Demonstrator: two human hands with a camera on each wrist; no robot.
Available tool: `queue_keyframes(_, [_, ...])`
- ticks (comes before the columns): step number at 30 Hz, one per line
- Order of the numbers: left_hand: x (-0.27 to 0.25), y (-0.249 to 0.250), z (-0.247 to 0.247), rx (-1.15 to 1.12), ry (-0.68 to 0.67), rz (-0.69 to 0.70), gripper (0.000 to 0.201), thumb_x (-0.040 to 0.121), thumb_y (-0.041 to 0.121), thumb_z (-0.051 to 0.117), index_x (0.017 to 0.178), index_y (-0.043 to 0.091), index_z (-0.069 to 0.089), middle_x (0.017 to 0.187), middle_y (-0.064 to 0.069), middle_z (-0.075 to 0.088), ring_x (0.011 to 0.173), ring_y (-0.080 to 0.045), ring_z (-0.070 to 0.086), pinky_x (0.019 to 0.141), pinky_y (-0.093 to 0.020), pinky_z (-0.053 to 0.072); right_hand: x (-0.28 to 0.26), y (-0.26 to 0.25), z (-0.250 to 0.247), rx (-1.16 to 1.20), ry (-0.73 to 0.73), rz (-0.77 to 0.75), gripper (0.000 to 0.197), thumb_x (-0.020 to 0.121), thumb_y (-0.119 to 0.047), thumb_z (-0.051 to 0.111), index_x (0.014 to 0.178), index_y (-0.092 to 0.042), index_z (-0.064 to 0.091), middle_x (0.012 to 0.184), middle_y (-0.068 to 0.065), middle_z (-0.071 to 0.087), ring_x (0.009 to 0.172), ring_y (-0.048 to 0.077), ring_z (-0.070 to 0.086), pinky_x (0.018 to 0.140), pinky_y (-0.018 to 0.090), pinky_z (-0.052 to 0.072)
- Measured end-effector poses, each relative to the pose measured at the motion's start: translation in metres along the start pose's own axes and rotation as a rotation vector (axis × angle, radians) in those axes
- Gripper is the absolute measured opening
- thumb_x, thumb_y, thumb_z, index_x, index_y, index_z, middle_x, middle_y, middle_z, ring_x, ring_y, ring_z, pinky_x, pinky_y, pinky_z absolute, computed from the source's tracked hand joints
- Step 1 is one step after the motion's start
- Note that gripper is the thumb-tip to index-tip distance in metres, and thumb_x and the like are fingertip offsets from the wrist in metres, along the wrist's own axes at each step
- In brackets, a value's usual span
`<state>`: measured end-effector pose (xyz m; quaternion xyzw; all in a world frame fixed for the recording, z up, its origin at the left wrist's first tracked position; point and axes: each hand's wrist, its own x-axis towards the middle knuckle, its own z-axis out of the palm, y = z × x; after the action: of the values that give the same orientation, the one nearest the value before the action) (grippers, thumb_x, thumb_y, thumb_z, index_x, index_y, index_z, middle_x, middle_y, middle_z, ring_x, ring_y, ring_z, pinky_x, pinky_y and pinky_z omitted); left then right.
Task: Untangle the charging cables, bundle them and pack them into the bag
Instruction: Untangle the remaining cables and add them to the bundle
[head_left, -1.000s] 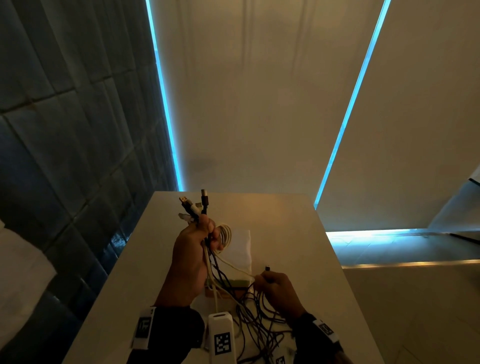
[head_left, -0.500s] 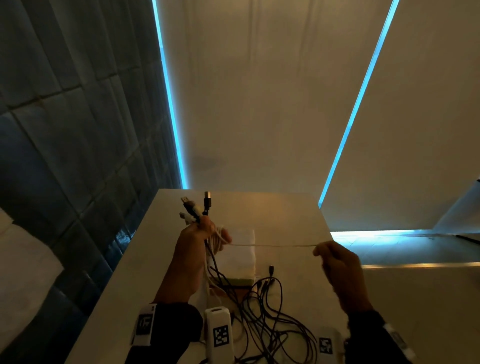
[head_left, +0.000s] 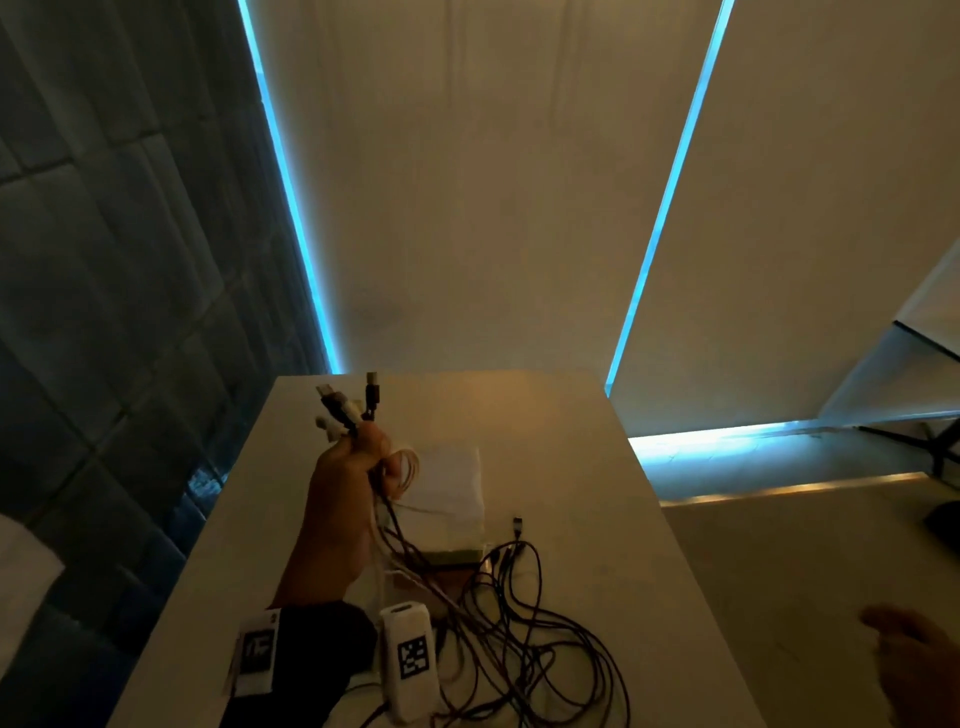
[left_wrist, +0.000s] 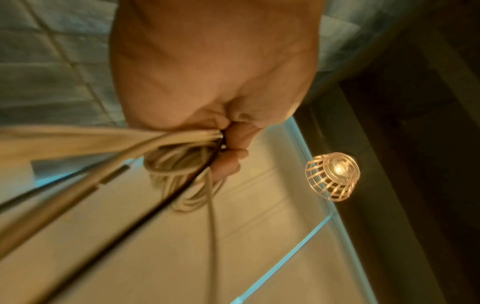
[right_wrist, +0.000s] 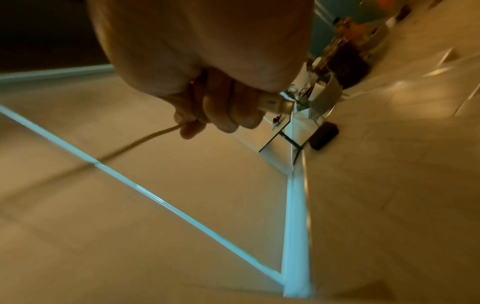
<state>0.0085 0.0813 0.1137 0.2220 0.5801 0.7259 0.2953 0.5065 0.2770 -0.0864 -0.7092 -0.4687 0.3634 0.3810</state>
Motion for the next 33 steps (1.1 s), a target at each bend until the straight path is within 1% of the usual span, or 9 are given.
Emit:
queue_keyframes(3, [-0.005,-0.002,0.011,-0.258,-0.075,-0.072,0.038,0.102,0.02,0.034,0.065,0.011,0.039,0.05,0.001,0.04,0.043,-0.011,0.033,0.048,-0.023,0.033,0.0,0.006,-0.006,-0.116,-0.104,-0.021,0.035,0.062,-0.055,0.08,0.078,-0.023,0.079,0.062,-0.018,0.07,0.061,-0.006,0.063,0.066,0.017,0.049])
queue_keyframes(6, [-0.009,-0.007,0.031,-0.331,-0.132,-0.092,0.037,0.102,0.021,0.033,0.067,0.011,0.039,0.053,0.001,0.042,0.044,-0.01,0.034,0.047,-0.022,0.034,-0.034,-0.025,0.024,-0.453,-0.199,0.032,0.02,0.084,-0.01,0.066,0.096,0.005,0.072,0.119,0.029,0.062,0.11,0.034,0.056,0.103,0.045,0.033])
queue_keyframes(8, [-0.01,-0.009,0.038,-0.326,-0.145,-0.092,0.037,0.102,0.021,0.033,0.068,0.011,0.04,0.053,0.002,0.043,0.045,-0.011,0.035,0.049,-0.024,0.034,-0.046,-0.037,0.042,-0.609,-0.259,-0.064,0.043,0.088,-0.017,0.059,0.117,0.016,0.058,0.136,0.037,0.045,0.125,0.046,0.043,0.111,0.046,0.025])
queue_keyframes(11, [-0.009,-0.013,0.042,-0.34,-0.139,-0.106,0.037,0.102,0.023,0.033,0.068,0.01,0.041,0.054,0.002,0.044,0.044,-0.01,0.036,0.053,-0.027,0.031,-0.082,-0.084,0.07,-0.639,-0.317,-0.268,0.027,0.095,-0.009,0.054,0.117,0.003,0.065,0.122,0.02,0.062,0.118,0.037,0.053,0.101,0.04,0.037])
queue_keyframes(16, [-0.011,-0.013,0.047,-0.343,-0.153,-0.113,0.036,0.101,0.024,0.033,0.068,0.011,0.041,0.054,0.003,0.045,0.045,-0.009,0.036,0.052,-0.025,0.032,-0.166,-0.192,0.123,-0.156,-0.551,-0.639,0.018,0.093,-0.019,0.059,0.105,-0.022,0.072,0.103,-0.013,0.07,0.091,-0.01,0.062,0.074,0.001,0.042])
queue_keyframes(22, [-0.015,-0.009,0.048,-0.292,-0.148,-0.093,0.037,0.102,0.025,0.032,0.069,0.011,0.041,0.056,0.003,0.044,0.046,-0.009,0.037,0.049,-0.022,0.035,-0.233,-0.241,0.174,-0.009,-0.884,-0.872,0.017,0.093,-0.027,0.061,0.106,-0.024,0.072,0.099,-0.016,0.07,0.091,-0.002,0.063,0.078,0.015,0.049])
queue_keyframes(26, [-0.015,-0.005,0.043,-0.162,-0.133,-0.106,0.038,0.102,0.023,0.031,0.069,0.009,0.04,0.062,-0.005,0.043,0.051,-0.014,0.038,0.051,-0.022,0.035,-0.233,-0.248,0.181,0.022,-0.803,-0.965,0.013,0.091,-0.017,0.063,0.082,-0.016,0.073,0.076,-0.008,0.067,0.068,0.0,0.058,0.064,0.011,0.042])
queue_keyframes(30, [-0.021,-0.006,0.046,-0.056,-0.249,-0.173,0.036,0.102,0.024,0.035,0.07,0.009,0.046,0.055,0.0,0.059,0.052,-0.011,0.057,0.059,-0.026,0.046,-0.215,-0.251,0.164,-0.002,-0.553,-1.091,0.016,0.085,-0.008,0.065,0.076,-0.02,0.071,0.076,-0.015,0.064,0.075,0.0,0.06,0.066,0.008,0.043])
queue_keyframes(33, [-0.027,-0.006,0.048,0.063,-0.391,-0.186,0.035,0.101,0.023,0.034,0.072,0.009,0.045,0.059,-0.005,0.057,0.051,-0.015,0.051,0.053,-0.022,0.044,-0.197,-0.248,0.148,0.046,-0.426,-0.965,0.024,0.086,-0.002,0.065,0.074,-0.023,0.07,0.075,-0.02,0.066,0.083,-0.005,0.061,0.072,0.003,0.043])
